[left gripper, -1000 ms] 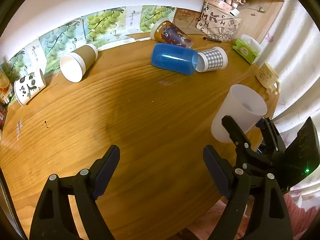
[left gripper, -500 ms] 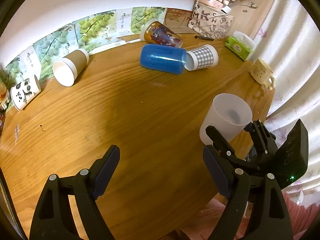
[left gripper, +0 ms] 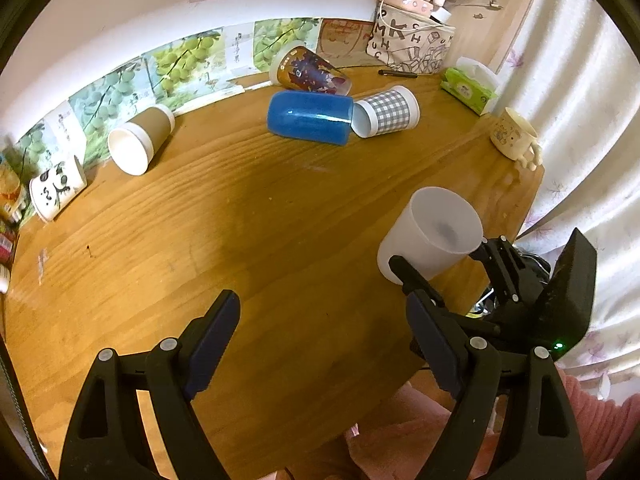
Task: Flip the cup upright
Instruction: 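Lower the white cup upright onto the desk and open the left gripper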
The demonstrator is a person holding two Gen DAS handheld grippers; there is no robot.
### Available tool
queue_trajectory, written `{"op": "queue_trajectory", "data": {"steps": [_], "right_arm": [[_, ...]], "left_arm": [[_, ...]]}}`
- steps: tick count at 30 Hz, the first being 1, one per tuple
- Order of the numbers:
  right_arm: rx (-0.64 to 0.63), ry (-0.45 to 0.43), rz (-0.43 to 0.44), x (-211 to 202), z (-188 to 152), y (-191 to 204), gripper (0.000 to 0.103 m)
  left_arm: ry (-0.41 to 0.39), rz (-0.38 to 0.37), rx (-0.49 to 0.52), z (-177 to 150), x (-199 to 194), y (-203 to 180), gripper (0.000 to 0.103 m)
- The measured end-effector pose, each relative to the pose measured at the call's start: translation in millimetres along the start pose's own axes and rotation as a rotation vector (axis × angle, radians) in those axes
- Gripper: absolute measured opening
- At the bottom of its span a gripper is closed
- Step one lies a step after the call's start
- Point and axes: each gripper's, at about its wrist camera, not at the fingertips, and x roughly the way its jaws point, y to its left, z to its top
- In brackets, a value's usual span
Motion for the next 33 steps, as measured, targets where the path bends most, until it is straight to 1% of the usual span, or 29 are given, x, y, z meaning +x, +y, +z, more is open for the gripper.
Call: {"op": "queue_trajectory", "data": {"steps": [2,3,6,10,14,20,23,25,29,33], "right_arm": [[-0.003,0.020,-0.004,-0.5,-0.7,0.0,0.074],[0.000,0.032,-0.004,-0.9,-0.6,-0.2,0.075],[0.002,0.077,-0.005,-1.4,-1.3,0.5,0.077],[-0.029,0.139,-0.013,-6.6,-4.5,2.9,0.080],[-0.055,0.217,-0.005,-16.3,-9.7,3.1,0.080],[-0.061,0.336,0.054,-39.0,-13.0,-5.0,0.080],[-0.056,0.391,0.085,-51.6,-8.9,-11.5,0.080],[-0.060,0.440,0.098,-58.7,-4.4,-15.4,0.080],[-0.066,0.491,0.119,-76.1,9.9,-24.3,0.080],[-0.087,0.566,0.117,-89.1,28.4,-33.8,0.080]], "left_arm": [[0.004,0.002,-0.015,-2.1,-4.5,-0.9,0.087],[0.006,0.003,-0.023,-3.4,-7.3,-1.3,0.087],[0.021,0.011,-0.037,-8.5,-13.5,-2.5,0.088],[0.044,0.009,-0.062,-13.8,-16.7,-2.9,0.088],[0.065,0.017,-0.116,-21.9,-14.6,-1.2,0.088],[0.105,0.014,-0.259,-36.2,-7.4,-3.6,0.088],[0.107,0.036,-0.330,-44.0,-7.7,-12.1,0.088],[0.112,0.052,-0.375,-48.5,-9.2,-19.2,0.088],[0.130,0.084,-0.445,-54.8,-12.6,-32.2,0.088],[0.129,0.118,-0.510,-60.3,-20.5,-51.2,0.088]]}}
